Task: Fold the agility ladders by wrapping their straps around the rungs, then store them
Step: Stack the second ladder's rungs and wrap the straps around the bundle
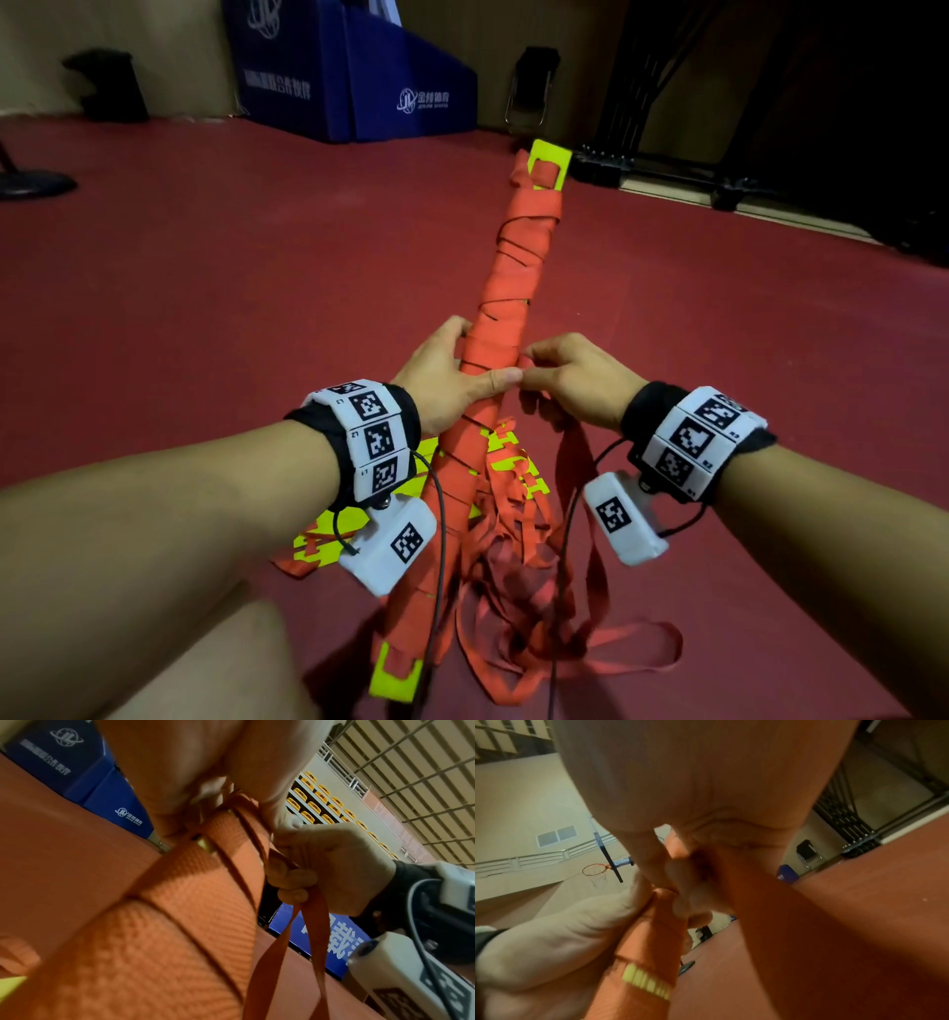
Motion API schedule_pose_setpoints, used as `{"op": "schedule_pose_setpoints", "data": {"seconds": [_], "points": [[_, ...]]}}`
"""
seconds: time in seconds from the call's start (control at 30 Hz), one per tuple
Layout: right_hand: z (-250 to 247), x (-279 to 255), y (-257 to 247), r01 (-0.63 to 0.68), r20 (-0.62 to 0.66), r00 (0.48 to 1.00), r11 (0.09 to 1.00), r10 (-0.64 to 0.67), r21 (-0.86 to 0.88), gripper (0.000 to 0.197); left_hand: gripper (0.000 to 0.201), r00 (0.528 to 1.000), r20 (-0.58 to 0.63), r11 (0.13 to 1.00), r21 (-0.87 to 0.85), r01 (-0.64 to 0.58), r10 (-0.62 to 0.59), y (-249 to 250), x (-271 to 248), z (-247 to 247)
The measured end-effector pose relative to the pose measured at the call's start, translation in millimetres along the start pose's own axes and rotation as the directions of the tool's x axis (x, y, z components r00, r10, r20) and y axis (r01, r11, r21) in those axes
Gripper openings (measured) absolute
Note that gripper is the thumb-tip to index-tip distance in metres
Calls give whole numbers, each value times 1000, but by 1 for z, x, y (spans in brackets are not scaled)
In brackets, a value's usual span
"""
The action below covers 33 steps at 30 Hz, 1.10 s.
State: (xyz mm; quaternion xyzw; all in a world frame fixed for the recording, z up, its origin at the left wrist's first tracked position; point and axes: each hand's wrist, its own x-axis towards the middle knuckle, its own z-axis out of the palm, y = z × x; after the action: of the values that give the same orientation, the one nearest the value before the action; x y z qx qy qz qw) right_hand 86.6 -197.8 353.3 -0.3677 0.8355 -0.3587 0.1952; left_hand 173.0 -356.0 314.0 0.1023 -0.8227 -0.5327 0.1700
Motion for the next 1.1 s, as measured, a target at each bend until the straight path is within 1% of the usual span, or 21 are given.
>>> {"op": "schedule_pose_setpoints", "data": {"seconds": [0.07,0.13,0.17,0.27,0.4,0.5,0.63,0.7,0.73,0.8,0.87,0.93,0.97,1.0,1.03,1.07,1.1], "points": [[3,-2,-1,1,26,1000,1000,0,-26,23,56,999,-1,997,-66,37,-37,-1,-1,0],[4,-2,-3,2,17,1000,1000,-2,-26,22,68,998,6,992,-109,70,-70,-1,-1,0],[3,-2,-4,-2,8,1000,999,2,-32,23,67,997,10,991,-107,76,-75,-1,-1,0],[2,0,-3,-40,16,999,996,41,-77,25,46,996,-12,991,-98,86,-88,-1,2,1],[5,2,-1,-53,34,998,988,58,-144,26,36,995,-8,983,-154,100,-103,-2,3,2],[5,2,-1,-47,40,998,987,54,-155,26,36,995,-24,985,-145,89,-94,0,1,3],[6,0,-4,-6,75,997,991,16,-130,28,41,991,-93,994,-57,92,-97,-1,1,4],[10,-2,-7,25,103,995,988,-10,-150,31,45,990,-104,995,-11,98,-98,-3,1,3],[13,-3,-7,52,108,994,979,-31,-198,35,49,990,-105,995,22,94,-92,-3,0,3],[20,-3,-5,87,73,995,949,-68,-304,46,65,990,-97,992,68,108,-101,-1,-3,3],[22,-1,-2,76,4,997,933,-79,-352,51,84,989,-79,989,60,132,-127,2,-4,3],[19,1,-1,66,-31,996,932,-82,-357,46,90,981,-52,982,-12,187,-187,6,-3,4],[17,2,-1,59,-32,997,941,-73,-332,42,84,972,-15,968,-90,233,-235,8,-2,5],[15,4,1,53,-23,998,954,-63,-294,37,67,962,25,947,-173,272,-272,13,-3,6],[14,5,3,50,-12,998,967,-55,-248,31,46,955,59,924,-244,296,-290,16,-4,7],[13,6,5,48,-8,999,978,-51,-201,27,33,951,78,904,-293,310,-301,17,-4,8],[13,7,7,49,-13,999,986,-52,-159,24,31,948,92,889,-331,318,-304,19,-4,8]]}}
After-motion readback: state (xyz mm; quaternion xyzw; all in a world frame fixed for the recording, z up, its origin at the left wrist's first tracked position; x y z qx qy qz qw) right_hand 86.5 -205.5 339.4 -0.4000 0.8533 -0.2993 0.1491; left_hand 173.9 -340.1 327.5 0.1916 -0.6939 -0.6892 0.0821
